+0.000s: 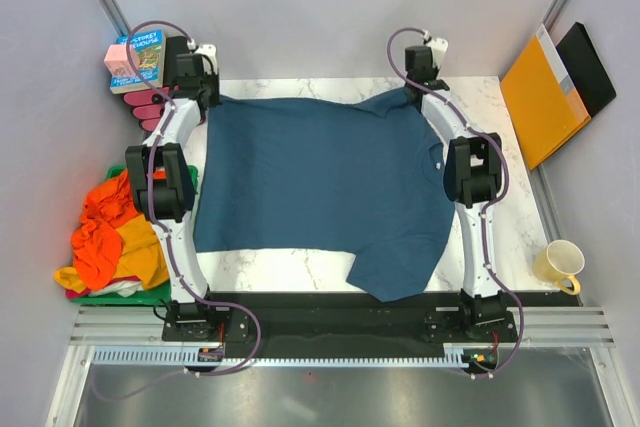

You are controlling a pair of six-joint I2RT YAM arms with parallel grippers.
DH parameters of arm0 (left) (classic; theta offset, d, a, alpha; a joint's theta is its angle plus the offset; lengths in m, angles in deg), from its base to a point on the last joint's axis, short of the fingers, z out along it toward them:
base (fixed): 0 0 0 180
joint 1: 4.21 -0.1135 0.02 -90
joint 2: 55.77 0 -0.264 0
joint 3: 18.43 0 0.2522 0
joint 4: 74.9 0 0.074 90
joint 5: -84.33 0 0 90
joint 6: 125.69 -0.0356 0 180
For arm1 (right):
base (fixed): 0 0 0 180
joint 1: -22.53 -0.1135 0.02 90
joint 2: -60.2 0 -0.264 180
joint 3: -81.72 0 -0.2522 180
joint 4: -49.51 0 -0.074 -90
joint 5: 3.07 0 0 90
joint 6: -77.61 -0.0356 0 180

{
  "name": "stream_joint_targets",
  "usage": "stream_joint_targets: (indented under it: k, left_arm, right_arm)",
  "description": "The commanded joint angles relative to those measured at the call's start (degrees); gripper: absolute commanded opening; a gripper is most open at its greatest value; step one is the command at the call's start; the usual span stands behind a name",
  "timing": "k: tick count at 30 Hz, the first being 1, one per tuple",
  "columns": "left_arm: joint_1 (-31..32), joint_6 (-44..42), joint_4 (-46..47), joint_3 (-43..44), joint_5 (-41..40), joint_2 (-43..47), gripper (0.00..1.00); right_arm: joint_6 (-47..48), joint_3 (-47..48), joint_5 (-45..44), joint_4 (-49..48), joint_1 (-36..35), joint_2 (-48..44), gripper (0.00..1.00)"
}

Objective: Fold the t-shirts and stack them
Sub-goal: Fold the flattened tshirt in 1/3 of the way

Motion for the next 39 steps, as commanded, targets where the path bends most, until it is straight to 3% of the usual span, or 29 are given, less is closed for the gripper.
stream_joint_targets:
  k: [1,11,21,31,39]
  left_arm:
    - [-0.38,-2.5,2.37,-3.29,-2.61,3.2,0.02]
    - [-0.82,-1.18,2.47,-1.63,-2.26,2.85,0.02]
    - [-0.99,-0.04,2.73,-4.69,-0.76,6.88,0.02]
    - [-3.27,-0.04,3.96,-12.61,1.69,13.3,0.02]
    - [-4.51,-1.01,5.19,-19.37,2.23,16.73,0.02]
  right_arm:
    - [-1.14,-5.96,-6.57,3.03,4.01,-4.62,0.0]
    - [-0.8,0.45,1.08,0.57,1.91,-3.57,0.0]
    - [-0.01,0.63,0.22,1.71,-1.86,-9.18,0.0]
    - [-1.32,-17.02,-2.69,-0.4,-5.12,-23.33,0.0]
    - [-5.36,-37.94,-4.8,-2.68,-6.17,-35.73,0.0]
